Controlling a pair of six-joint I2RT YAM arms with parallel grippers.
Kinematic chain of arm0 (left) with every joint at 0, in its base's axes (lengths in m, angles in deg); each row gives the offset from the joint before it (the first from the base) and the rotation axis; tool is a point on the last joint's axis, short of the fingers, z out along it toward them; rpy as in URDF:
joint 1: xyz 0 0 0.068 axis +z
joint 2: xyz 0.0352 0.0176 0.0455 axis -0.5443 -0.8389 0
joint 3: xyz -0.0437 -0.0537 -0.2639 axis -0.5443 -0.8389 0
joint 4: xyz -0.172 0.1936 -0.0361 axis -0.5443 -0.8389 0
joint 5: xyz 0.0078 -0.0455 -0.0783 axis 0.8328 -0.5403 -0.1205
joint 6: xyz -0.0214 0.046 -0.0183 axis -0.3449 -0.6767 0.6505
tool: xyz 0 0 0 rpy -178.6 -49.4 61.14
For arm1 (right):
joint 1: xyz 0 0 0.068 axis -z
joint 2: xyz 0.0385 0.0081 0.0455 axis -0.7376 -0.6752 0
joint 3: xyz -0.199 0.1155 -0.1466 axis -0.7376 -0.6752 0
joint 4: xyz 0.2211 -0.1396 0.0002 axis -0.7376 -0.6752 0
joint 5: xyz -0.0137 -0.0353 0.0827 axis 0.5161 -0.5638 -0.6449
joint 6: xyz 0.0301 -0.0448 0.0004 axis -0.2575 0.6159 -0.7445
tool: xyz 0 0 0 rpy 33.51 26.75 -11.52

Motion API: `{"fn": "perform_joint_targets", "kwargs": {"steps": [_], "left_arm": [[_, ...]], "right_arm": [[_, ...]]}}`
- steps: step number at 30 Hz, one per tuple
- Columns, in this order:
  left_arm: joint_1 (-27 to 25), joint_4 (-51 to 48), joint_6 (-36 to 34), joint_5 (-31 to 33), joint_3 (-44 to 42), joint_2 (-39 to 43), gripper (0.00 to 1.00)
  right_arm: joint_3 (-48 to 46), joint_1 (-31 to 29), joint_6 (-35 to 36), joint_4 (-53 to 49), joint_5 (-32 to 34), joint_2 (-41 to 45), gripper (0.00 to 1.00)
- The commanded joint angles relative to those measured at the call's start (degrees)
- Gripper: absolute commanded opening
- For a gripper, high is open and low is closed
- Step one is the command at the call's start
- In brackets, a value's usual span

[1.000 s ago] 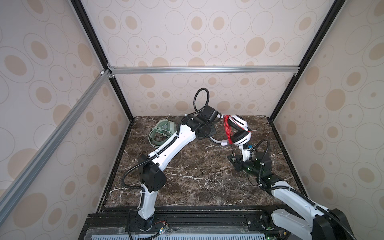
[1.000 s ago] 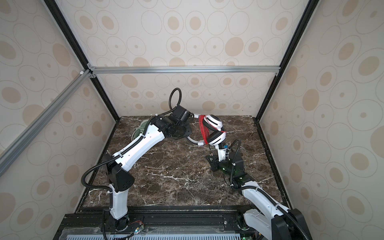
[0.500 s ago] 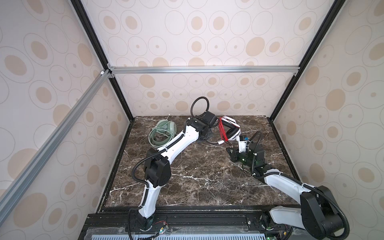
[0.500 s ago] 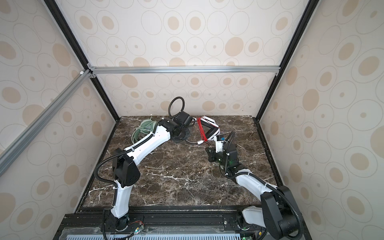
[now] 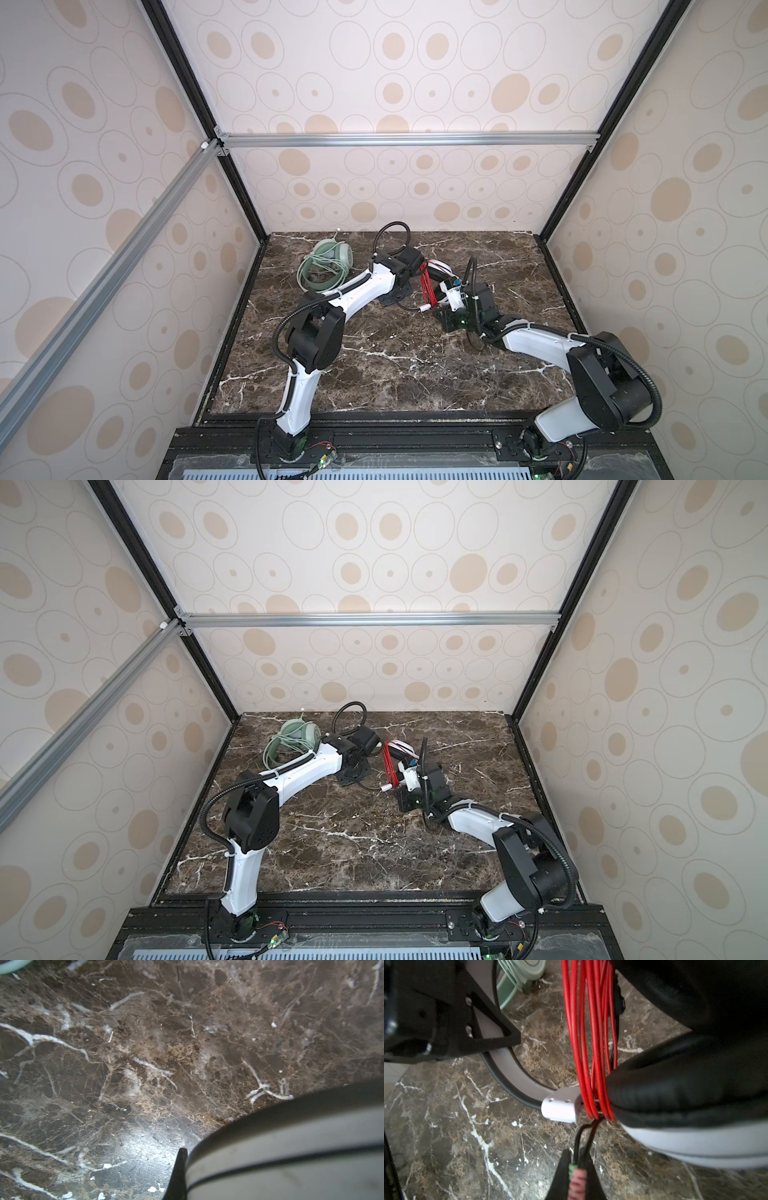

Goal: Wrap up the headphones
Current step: 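Lower the wrapped headset onto the table with both grippers, then open both grippers and release the headset and plug cable on the table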

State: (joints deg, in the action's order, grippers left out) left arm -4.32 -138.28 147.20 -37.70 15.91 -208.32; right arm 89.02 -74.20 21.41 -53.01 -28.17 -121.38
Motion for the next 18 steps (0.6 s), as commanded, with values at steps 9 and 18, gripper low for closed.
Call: {"fn": "perform_joint_targets", "kwargs": {"steps": [9, 18], "left_arm": [[0.5, -5.6, -3.8, 5.0, 13.8, -9.8, 0.0], [2.3, -9.0, -5.5, 2.8, 17.5, -13.5, 0.06]], "right_arm": [[5.7, -0.1, 4.1, -5.1, 1.6, -3.6, 0.12], [5.6, -0.1, 3.9, -6.0, 1.8, -3.9, 0.17]]}}
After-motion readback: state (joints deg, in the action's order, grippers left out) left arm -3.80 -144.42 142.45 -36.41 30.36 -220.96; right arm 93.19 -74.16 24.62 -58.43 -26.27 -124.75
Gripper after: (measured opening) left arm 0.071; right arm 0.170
